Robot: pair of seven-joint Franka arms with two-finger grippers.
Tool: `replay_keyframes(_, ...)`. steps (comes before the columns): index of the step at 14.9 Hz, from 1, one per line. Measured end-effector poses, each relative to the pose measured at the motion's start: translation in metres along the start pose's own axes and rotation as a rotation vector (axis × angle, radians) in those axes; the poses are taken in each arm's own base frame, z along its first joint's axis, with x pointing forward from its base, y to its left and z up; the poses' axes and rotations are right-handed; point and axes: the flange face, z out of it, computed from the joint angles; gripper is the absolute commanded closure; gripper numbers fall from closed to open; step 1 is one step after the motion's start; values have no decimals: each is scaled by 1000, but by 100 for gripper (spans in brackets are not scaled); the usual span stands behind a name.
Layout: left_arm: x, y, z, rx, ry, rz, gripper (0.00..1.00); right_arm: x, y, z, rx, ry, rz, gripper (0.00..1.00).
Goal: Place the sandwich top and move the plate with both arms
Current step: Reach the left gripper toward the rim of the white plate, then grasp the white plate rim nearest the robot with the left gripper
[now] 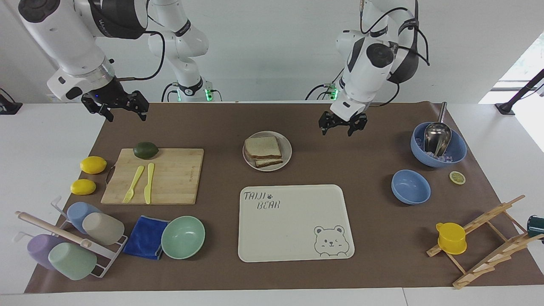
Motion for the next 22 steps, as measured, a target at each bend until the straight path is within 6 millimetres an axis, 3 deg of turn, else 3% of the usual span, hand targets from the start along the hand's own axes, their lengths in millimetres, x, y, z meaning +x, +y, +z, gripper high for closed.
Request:
replay_keyframes(3, -8, 39, 51, -16, -2, -1, 0, -1, 2, 1, 3, -6, 3, 0)
replay_keyframes(6, -20, 50, 79, -21, 4, 13, 0, -1, 2, 1, 3, -9, 3, 0)
replay_keyframes(10, -32, 63, 89, -62, -11, 2, 1, -2, -12, 1, 17, -10, -21, 0)
replay_keyframes(13, -35, 63, 93, -87, -30, -25, 8, -1, -22, 1, 15, -10, -38, 0)
replay_keyframes(17, -51, 74, 116, -139, -46, -74, 19, 0, -11, -1, 13, 5, -19, 0)
replay_keyframes(20, -53, 75, 120, -151, -51, -92, 29, -1, 13, -2, 17, 16, 24, 0)
replay_keyframes(22, -53, 75, 121, -156, -55, -106, 32, -1, 18, -2, 19, 17, 34, 0)
